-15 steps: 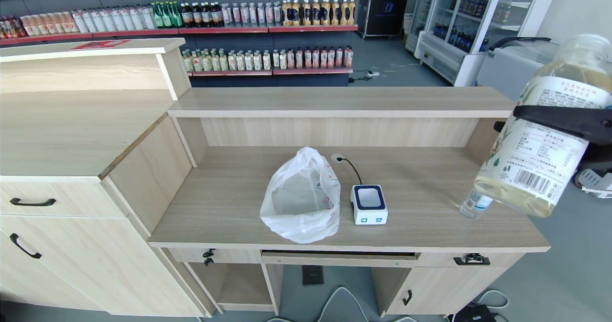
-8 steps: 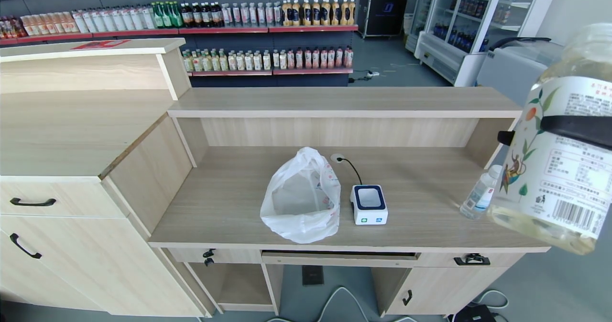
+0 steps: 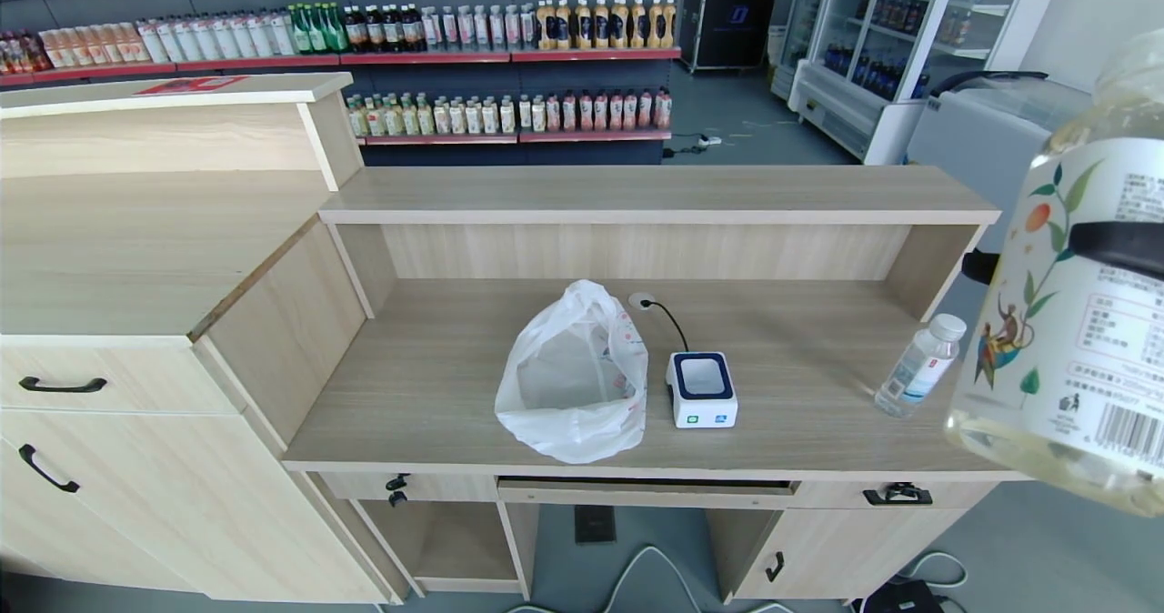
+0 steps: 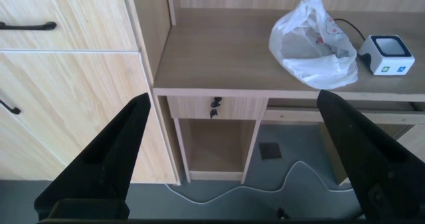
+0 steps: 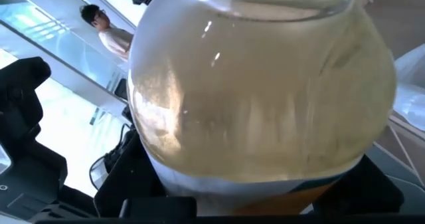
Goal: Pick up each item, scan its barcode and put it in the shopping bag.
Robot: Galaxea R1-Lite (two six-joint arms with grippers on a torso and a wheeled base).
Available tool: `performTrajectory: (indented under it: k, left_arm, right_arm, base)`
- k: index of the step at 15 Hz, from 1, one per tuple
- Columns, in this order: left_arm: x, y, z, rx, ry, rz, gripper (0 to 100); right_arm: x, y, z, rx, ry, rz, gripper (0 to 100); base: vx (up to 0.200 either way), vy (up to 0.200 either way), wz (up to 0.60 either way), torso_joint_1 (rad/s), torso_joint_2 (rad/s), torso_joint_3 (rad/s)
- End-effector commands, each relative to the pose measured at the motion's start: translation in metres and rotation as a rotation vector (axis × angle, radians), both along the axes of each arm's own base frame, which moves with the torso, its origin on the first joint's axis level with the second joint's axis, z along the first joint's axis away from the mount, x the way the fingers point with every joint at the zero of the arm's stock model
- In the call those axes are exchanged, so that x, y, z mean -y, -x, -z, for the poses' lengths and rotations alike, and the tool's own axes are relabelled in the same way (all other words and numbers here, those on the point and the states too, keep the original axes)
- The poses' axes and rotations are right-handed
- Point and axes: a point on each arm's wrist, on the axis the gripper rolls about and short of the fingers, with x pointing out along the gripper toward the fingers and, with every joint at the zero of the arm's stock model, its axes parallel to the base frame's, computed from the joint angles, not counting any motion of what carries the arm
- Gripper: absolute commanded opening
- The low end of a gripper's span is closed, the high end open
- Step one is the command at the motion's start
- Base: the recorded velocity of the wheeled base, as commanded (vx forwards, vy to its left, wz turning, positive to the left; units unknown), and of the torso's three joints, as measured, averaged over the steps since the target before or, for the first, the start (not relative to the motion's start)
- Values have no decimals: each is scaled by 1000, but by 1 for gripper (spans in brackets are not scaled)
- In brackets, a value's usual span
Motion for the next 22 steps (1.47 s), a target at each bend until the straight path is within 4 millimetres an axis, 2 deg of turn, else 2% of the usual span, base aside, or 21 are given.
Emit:
performTrajectory:
  k: [1,7,15,22]
  left_arm:
    - [0,0,0,-1,0,-1,100]
    - [0,0,0,-1,0,-1,100]
    - [0,0,0,-1,0,-1,100]
    - [0,0,0,0,0,-1,100]
  right_arm:
    - [-2,2,2,-5,1,-12,0]
    - [-10,15,10,-18,-1,-54,0]
    - [-20,12,10,-76,-25,-26,0]
    - [-20,20,7,-88,-44,-40,0]
  base:
    - [0,0,0,0,0,0]
    - [0,0,0,0,0,0]
    - [0,0,0,0,0,0]
    - [0,0,0,0,0,0]
